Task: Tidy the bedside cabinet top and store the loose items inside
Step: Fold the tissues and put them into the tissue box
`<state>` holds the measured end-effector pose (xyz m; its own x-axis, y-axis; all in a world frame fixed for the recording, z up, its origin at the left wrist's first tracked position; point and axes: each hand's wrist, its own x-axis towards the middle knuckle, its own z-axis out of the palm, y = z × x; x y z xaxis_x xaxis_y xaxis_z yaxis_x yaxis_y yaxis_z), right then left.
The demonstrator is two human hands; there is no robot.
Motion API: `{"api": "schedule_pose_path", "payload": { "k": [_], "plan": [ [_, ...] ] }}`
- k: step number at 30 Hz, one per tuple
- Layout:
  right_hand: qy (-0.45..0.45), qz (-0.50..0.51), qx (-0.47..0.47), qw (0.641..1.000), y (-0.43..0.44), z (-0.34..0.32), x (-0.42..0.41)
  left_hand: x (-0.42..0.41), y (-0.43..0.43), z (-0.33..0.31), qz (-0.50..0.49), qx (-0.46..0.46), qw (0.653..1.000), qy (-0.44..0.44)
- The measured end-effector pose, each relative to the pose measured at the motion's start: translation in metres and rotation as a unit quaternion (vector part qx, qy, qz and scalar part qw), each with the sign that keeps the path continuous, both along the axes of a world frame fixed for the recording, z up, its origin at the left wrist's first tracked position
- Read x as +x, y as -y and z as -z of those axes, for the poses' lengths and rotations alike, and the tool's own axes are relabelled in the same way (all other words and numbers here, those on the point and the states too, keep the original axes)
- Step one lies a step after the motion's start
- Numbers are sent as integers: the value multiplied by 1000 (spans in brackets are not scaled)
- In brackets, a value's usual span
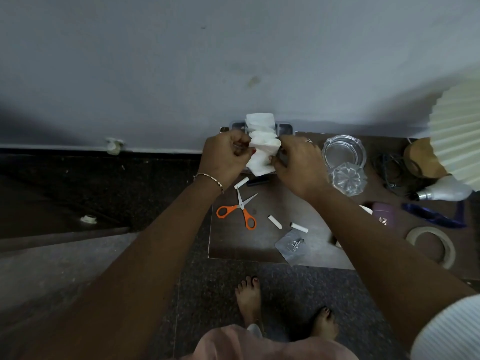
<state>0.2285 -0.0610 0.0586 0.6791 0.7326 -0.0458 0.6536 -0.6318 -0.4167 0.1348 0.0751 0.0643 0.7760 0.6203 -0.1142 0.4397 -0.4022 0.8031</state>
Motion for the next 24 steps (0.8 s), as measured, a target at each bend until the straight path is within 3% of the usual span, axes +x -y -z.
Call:
{"api": "schedule_pose_path", "payload": {
  "k": [8, 14, 18, 24],
  "plan": [
    [5, 9, 29, 1000, 3, 1, 1, 2, 3, 1, 5, -42, 999, 4],
    [-36, 29, 22, 999, 2, -1, -1, -17, 7, 19, -6, 59, 998, 4],
    [-37, 39, 8, 999, 1, 1, -4, -32, 18, 28, -15, 45, 998, -37],
    [-21, 17, 14, 1000, 1, 2, -5, -29, 22, 27, -24, 28, 999, -21]
  ]
}}
